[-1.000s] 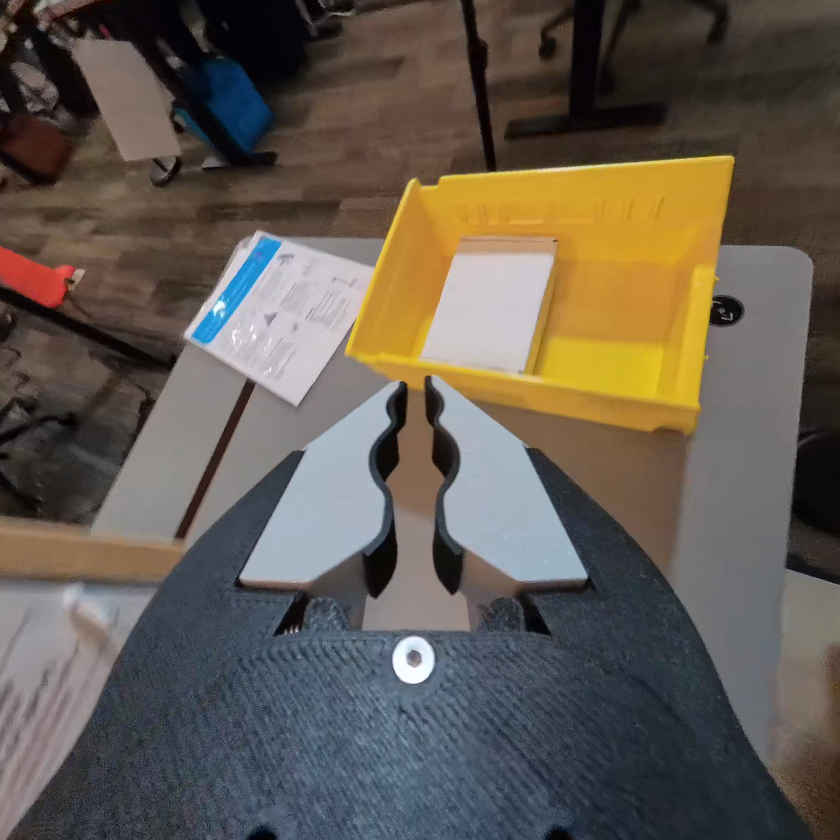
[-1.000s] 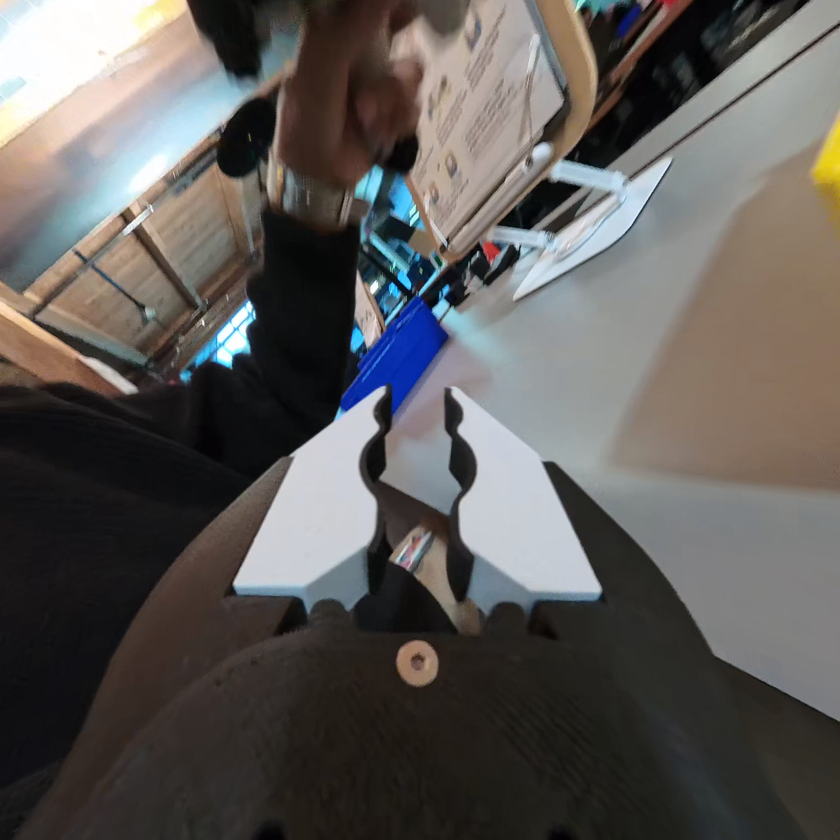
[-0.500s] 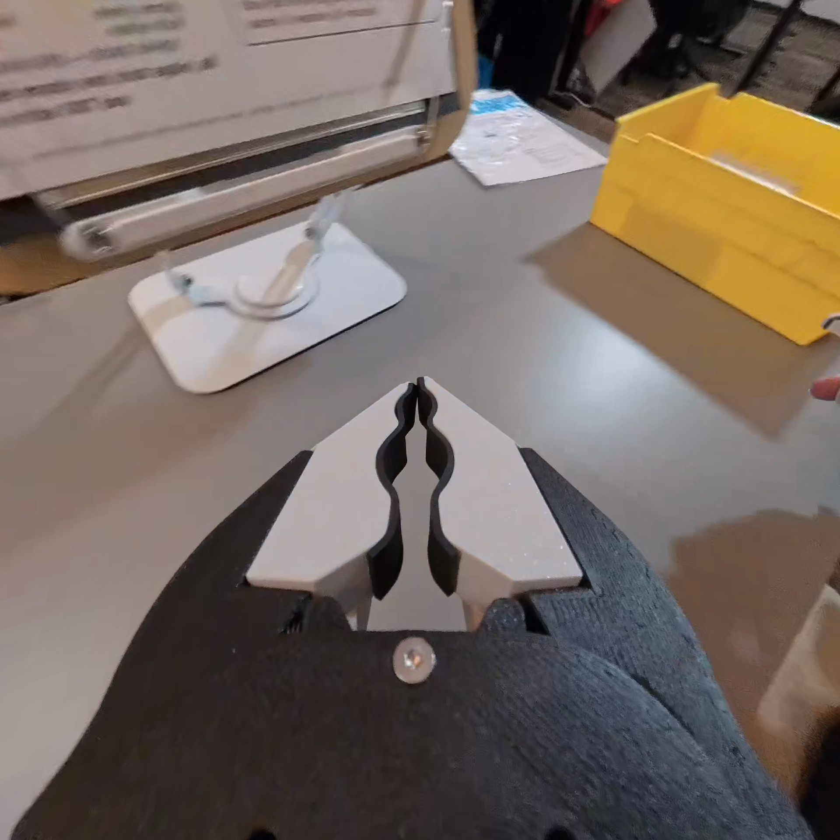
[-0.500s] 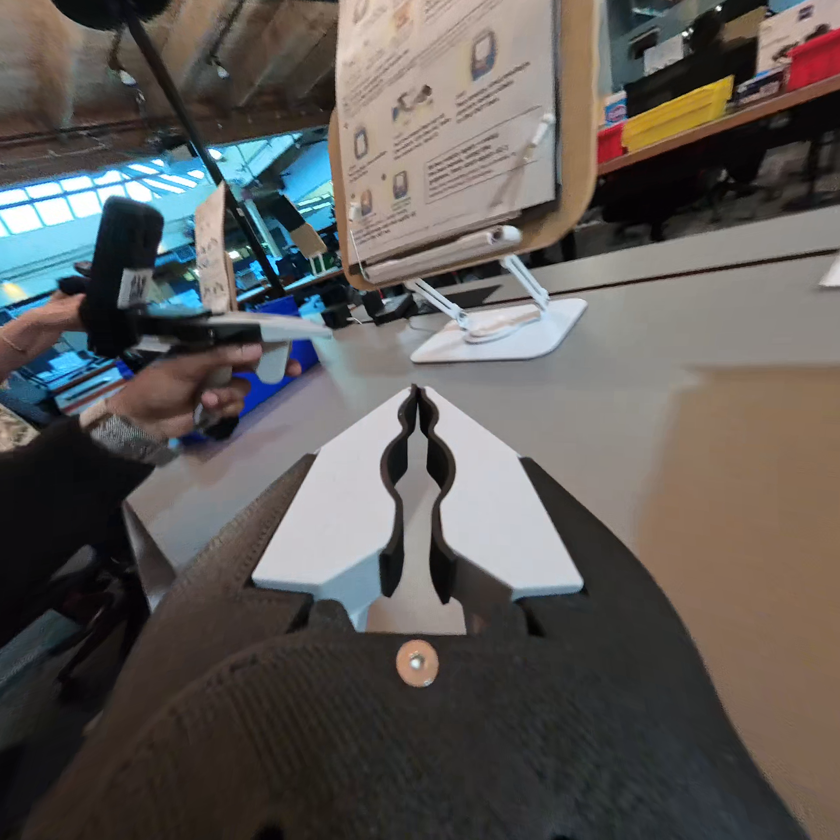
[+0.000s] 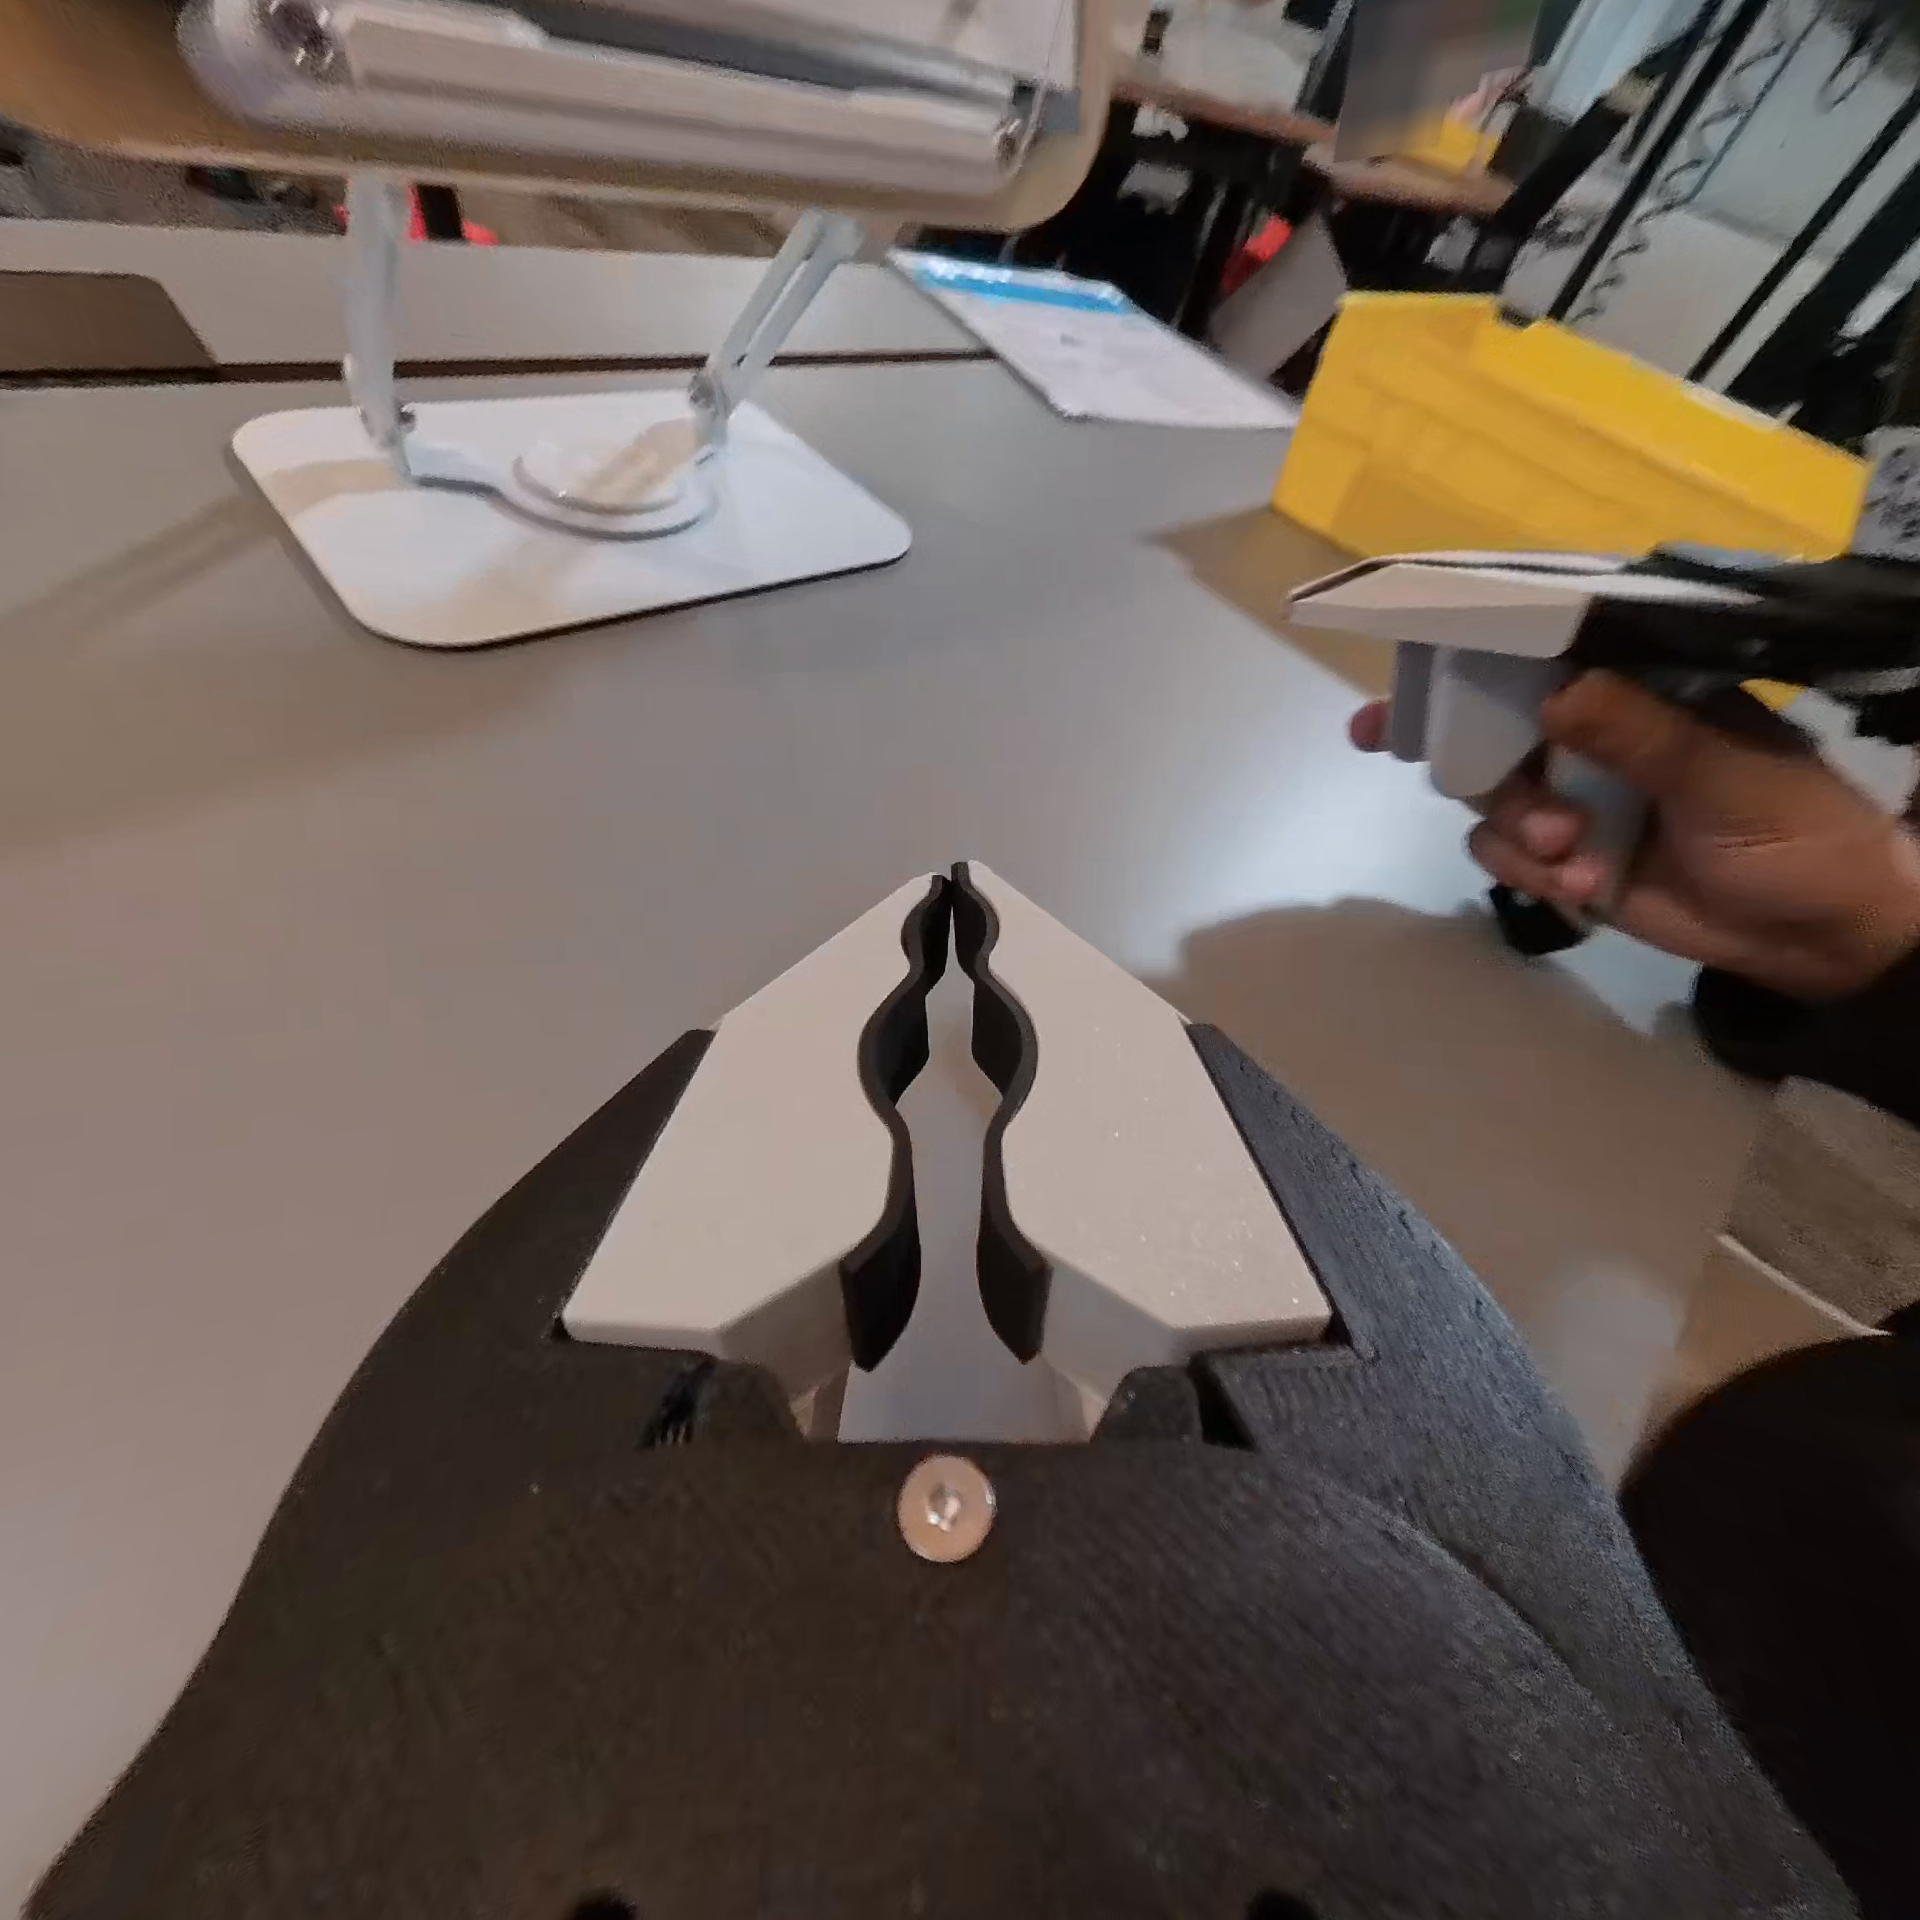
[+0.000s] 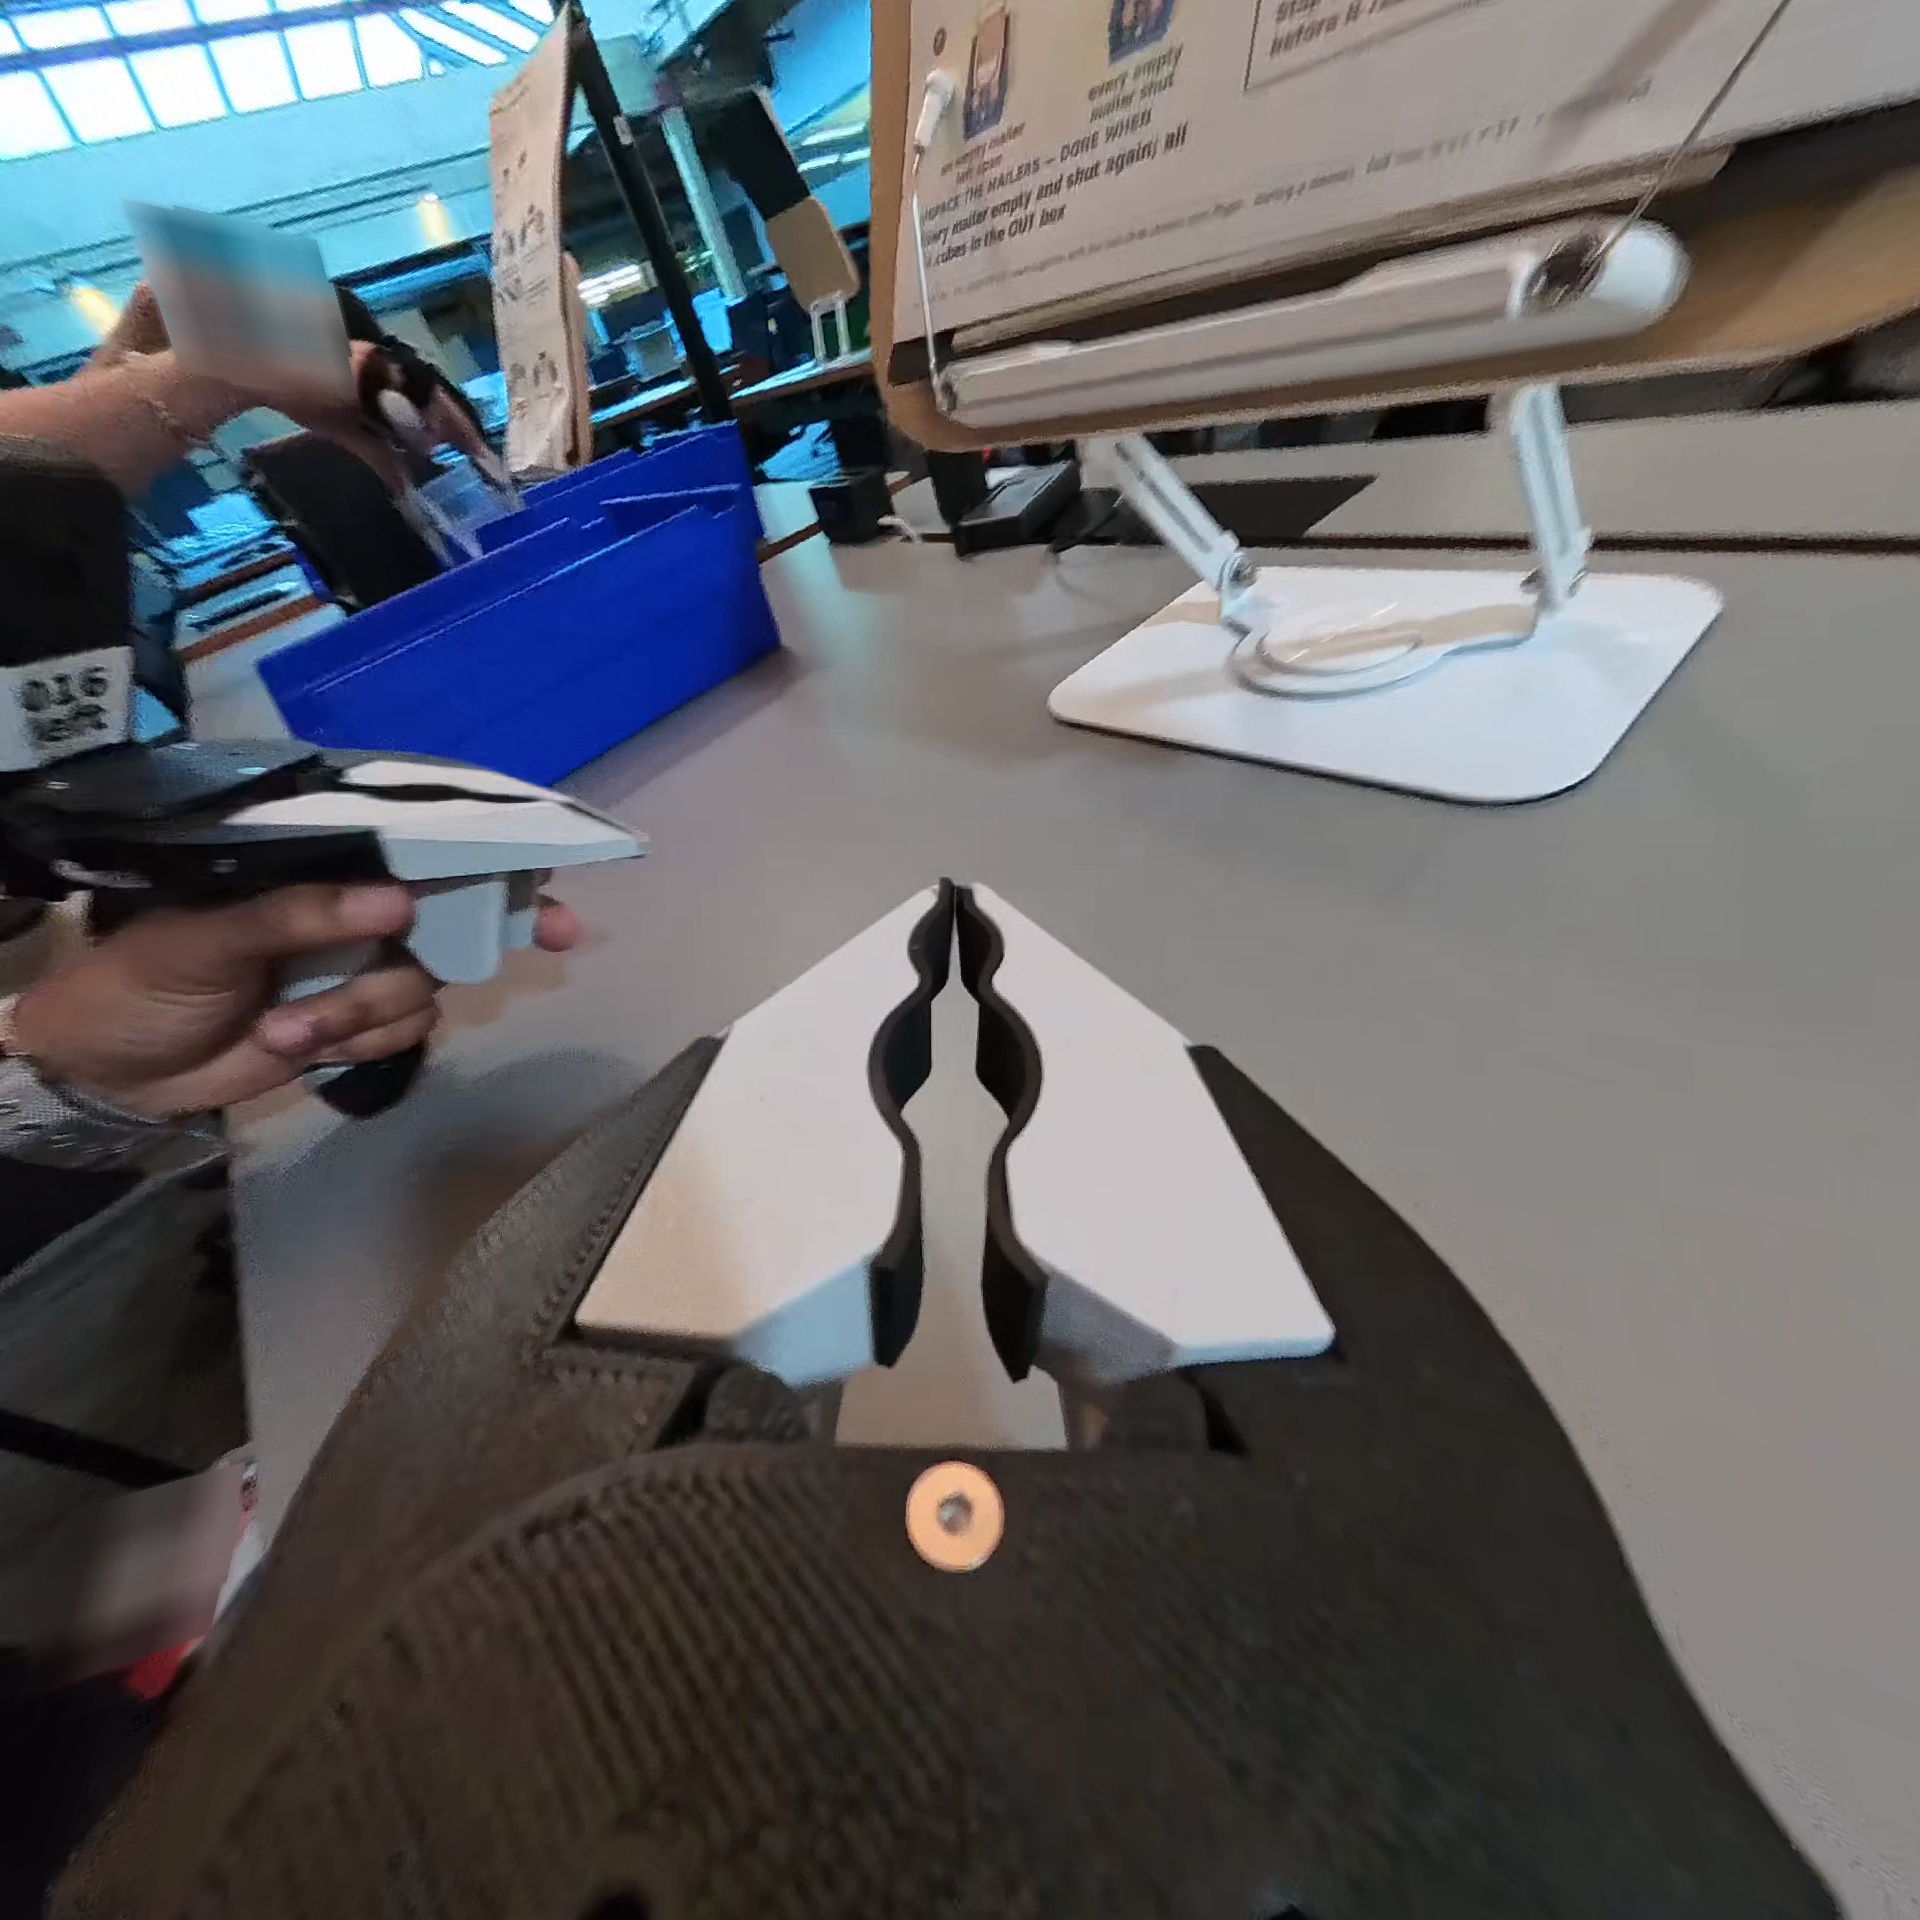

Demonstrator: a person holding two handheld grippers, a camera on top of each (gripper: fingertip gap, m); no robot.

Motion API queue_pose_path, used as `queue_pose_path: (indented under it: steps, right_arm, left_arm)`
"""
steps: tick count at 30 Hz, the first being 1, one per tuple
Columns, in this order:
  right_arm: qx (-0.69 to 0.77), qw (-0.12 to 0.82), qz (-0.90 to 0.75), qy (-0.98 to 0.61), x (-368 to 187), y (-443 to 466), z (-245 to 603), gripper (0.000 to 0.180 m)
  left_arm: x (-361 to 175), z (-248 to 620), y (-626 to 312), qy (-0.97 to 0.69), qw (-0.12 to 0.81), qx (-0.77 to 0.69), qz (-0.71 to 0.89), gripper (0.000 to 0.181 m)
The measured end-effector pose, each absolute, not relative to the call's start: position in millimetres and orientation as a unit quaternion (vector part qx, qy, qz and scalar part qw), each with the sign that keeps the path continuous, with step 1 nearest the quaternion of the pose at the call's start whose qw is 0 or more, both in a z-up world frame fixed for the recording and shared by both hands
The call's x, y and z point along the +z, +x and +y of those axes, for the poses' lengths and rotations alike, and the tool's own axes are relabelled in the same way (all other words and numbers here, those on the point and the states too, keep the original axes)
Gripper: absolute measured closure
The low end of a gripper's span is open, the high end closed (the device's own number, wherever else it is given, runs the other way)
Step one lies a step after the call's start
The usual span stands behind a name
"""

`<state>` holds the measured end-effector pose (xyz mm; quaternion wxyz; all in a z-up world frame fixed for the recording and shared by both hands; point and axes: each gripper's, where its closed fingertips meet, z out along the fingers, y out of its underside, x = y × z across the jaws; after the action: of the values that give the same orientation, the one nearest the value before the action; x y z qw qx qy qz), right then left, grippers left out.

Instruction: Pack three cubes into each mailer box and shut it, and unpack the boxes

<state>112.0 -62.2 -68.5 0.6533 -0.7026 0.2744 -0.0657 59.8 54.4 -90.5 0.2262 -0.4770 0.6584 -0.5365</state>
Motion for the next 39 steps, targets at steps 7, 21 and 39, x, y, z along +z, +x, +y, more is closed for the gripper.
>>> queue_pose_path:
  steps: [7, 21, 39]
  right_arm:
    - [-0.012, 0.635, 0.267, -0.725, -79, 89, -55, 0.18]
    - [-0.032, 0.629, 0.253, -0.734, -69, 77, -73, 0.176]
    - [-0.013, 0.643, 0.301, -0.704, -67, 86, -86, 0.174]
  left_arm:
    - [-94, 65, 62, -0.497, 0.207, -0.553, 0.635, 0.181]
    - [-22, 109, 71, -0.501, 0.329, -0.603, 0.526, 0.162]
    - [-82, 457, 42, -0.866, 0.219, -0.426, 0.143, 0.126]
